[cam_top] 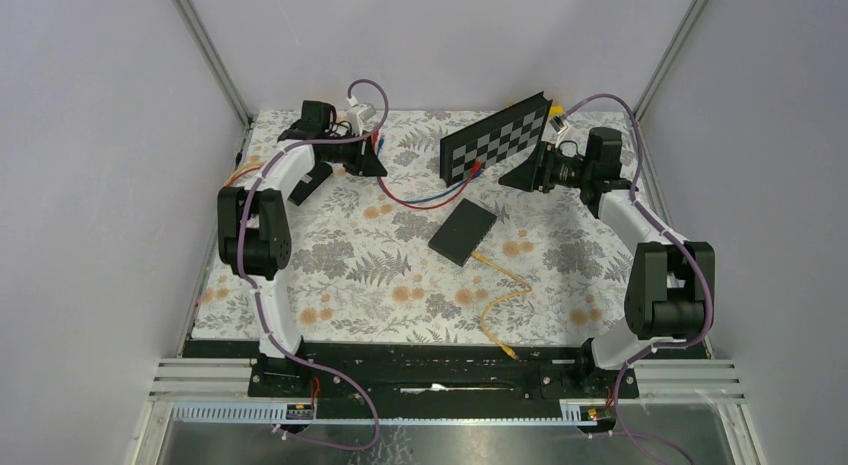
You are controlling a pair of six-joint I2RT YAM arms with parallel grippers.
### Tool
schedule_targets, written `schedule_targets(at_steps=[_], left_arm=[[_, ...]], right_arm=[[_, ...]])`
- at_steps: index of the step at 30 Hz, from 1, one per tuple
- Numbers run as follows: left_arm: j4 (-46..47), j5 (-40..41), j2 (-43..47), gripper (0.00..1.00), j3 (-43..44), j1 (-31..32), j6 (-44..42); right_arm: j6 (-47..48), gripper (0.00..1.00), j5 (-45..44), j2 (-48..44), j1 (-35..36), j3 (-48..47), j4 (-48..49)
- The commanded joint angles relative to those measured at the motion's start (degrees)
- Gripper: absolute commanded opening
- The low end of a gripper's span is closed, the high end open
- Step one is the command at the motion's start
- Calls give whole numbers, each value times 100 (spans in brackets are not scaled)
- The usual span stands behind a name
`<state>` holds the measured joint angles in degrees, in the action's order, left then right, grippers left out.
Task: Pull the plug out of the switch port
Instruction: Place the connector at the center of the board.
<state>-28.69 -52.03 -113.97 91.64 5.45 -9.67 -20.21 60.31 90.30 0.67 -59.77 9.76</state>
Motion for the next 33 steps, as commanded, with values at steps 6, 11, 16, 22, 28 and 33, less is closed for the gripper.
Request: schedule_targets(at_steps=[6, 11, 16, 22, 28, 33], left_arm=[[-558, 814, -778, 6, 1303, -6, -464], [-551, 1423, -1289, 19, 1943, -3, -48], [-508, 1883, -1586, 47, 2425, -5, 300], [-111, 2468, -1258, 75, 2148, -1, 407], [788, 2512, -34, 97, 476, 15, 245], [1893, 2195, 1458, 99, -1629, 219, -231]], right_arm=[[-27, 71, 235, 183, -32, -8, 219], [-49, 71, 267, 263, -33, -9, 233], [-47, 71, 270, 289, -32, 0, 241], [23, 70, 197, 241, -32, 17, 205], [421, 70, -49, 247, -32, -37, -213], [827, 70, -220, 424, -31, -320, -919]])
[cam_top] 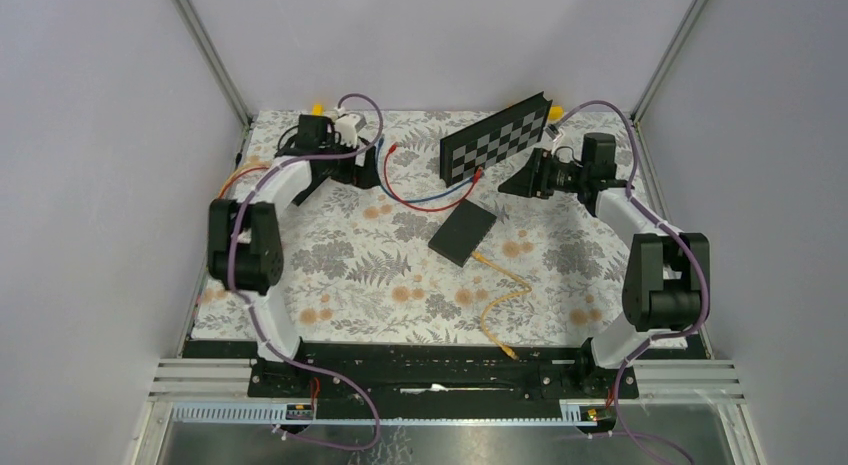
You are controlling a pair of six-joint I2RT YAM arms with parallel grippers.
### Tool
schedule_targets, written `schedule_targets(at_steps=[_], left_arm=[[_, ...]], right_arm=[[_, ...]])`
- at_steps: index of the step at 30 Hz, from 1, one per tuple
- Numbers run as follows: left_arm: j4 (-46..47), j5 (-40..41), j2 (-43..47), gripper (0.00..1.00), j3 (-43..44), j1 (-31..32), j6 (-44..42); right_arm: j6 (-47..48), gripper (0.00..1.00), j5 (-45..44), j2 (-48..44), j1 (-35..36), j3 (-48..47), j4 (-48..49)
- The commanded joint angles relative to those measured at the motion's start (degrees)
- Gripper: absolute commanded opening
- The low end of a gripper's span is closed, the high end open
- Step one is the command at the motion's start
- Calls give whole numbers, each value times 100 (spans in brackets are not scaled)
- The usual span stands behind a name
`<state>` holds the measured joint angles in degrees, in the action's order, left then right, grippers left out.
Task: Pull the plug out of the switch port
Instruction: Place the connector at the center of the board, then pull the connector from the switch port.
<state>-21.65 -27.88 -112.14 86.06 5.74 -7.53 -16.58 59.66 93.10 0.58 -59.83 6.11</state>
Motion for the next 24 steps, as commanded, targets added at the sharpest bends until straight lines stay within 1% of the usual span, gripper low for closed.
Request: schedule_targets(at_steps=[1, 4, 6, 8, 11, 16, 20, 22, 24], left_arm=[[1340, -189, 1560, 99, -1465, 282, -609], [1547, -7, 2190, 99, -2319, 717, -1027], [1566, 31, 2494, 99, -2713, 1020, -1279], [1630, 162, 2660, 99, -2999, 1392, -1413], [1848, 441, 2790, 99, -3323, 1971, -1511], [1919, 893, 2494, 99, -3327, 2746, -1565], [1885, 919, 2119, 99, -3190, 3036, -1506], [1790, 794, 1995, 99, -3158, 3155, -1599], [1947, 891, 1900, 99, -3188, 3277, -1516]], right_arm=[[590, 70, -193, 187, -18, -383, -887], [1064, 70, -358, 264, -12, -514, -1548], [1285, 70, -495, 273, 15, -502, -1881], [1468, 70, -621, 262, 44, -440, -2158], [1628, 71, -812, 177, 136, -224, -2269], [1963, 72, -1208, 83, 489, 70, -2334], [2085, 72, -1507, 89, 882, 231, -2239], [2071, 72, -1616, 108, 1016, 304, -2131], [2054, 72, -1639, 199, 1077, 309, -2080]])
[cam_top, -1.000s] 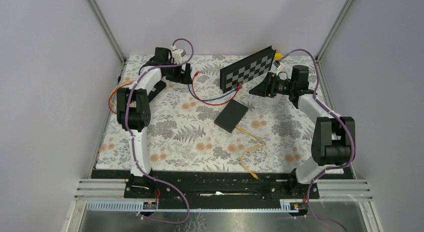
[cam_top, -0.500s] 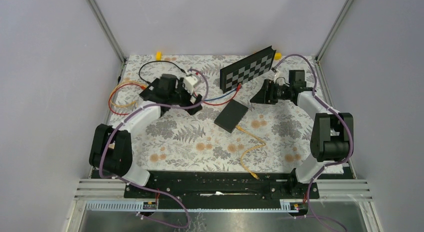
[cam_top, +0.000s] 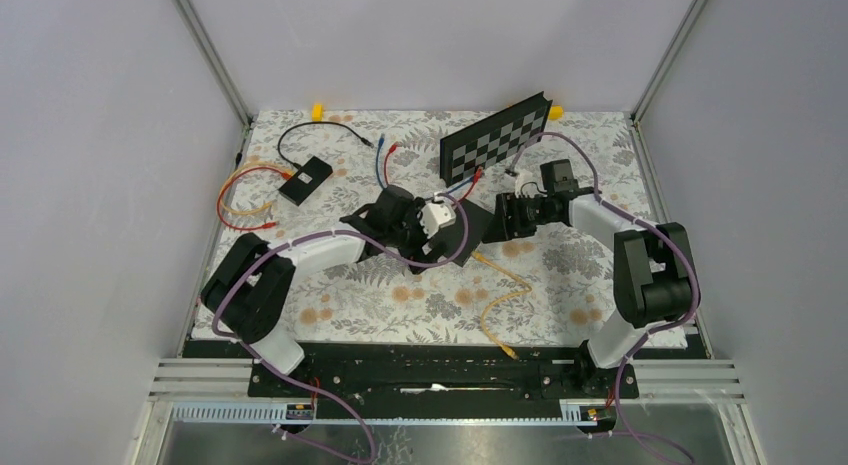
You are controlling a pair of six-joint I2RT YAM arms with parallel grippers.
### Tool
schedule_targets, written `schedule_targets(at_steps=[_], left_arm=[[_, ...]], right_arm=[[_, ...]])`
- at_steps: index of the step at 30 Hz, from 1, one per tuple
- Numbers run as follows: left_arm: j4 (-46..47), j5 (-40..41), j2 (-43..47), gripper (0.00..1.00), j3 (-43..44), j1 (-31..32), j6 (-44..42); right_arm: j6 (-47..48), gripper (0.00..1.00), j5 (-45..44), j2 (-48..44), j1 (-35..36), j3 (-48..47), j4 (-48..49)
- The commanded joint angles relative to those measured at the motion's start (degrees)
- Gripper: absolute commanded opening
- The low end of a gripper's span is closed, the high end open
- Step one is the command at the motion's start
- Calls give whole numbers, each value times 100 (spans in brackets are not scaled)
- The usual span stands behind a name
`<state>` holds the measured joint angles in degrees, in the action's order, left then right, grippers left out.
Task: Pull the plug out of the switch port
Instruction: Pull the connector from the switch port.
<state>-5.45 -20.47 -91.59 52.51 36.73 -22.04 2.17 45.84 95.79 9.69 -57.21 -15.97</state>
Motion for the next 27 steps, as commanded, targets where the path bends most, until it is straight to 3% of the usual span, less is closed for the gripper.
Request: schedule_targets(at_steps=[1, 13, 22, 27], left_arm=[[379, 189, -202, 99, 168, 243, -40], [919, 578, -1015, 99, 509, 367, 603], [817, 372, -1520, 99, 747, 360, 813], [759, 119, -1660, 93, 838, 361, 999]], right_arm=[[159, 71, -227, 4, 173, 32, 153], [-31, 67, 126, 890, 177, -126, 233], [-74, 62, 371, 1302, 249, -241, 184], [89, 59, 441, 1588, 278, -405, 14]])
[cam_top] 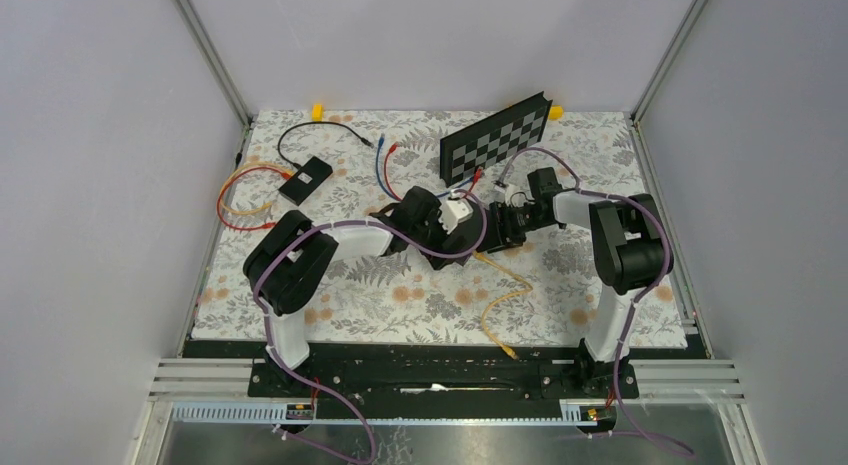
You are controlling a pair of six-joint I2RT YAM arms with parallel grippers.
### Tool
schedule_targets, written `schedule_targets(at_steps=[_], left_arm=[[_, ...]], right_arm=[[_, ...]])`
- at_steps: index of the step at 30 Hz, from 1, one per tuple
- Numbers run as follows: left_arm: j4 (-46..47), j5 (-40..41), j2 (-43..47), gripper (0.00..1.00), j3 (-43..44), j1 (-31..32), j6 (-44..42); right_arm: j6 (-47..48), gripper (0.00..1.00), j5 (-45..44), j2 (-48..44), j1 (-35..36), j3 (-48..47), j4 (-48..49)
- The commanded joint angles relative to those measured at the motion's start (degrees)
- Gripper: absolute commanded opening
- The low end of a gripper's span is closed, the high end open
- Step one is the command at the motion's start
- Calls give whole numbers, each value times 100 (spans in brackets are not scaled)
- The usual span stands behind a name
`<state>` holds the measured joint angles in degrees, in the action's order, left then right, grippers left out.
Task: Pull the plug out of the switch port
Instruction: Pull the connector from the switch port.
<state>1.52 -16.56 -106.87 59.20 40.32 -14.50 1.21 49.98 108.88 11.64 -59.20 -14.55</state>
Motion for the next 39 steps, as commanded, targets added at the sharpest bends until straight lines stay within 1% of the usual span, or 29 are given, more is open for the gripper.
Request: schedule_targets(at_steps=[1, 6, 13, 23, 29, 33, 39], left_arm=[[67, -310, -122, 91, 153, -2, 293], [215, -364, -84, 87, -19, 11, 568], [295, -418, -183, 86, -92, 20, 757], [367, -454, -129, 86, -196, 20, 790], [412, -472, -139, 86, -238, 14, 822], [455, -501, -130, 86, -262, 20, 843], [489, -508, -74, 86, -297, 20, 847]], right_arm=[[193, 58, 60, 357, 84, -220, -128], [231, 54, 270, 606, 101, -221, -126], [519, 47, 469, 794, 101, -355, -345], [855, 45, 721, 1134, 93, -661, -812], [1331, 44, 838, 1328, 93, -942, -1380], [1342, 46, 764, 1403, 93, -997, -1445], [1440, 42, 744, 1575, 93, -1166, -1659]])
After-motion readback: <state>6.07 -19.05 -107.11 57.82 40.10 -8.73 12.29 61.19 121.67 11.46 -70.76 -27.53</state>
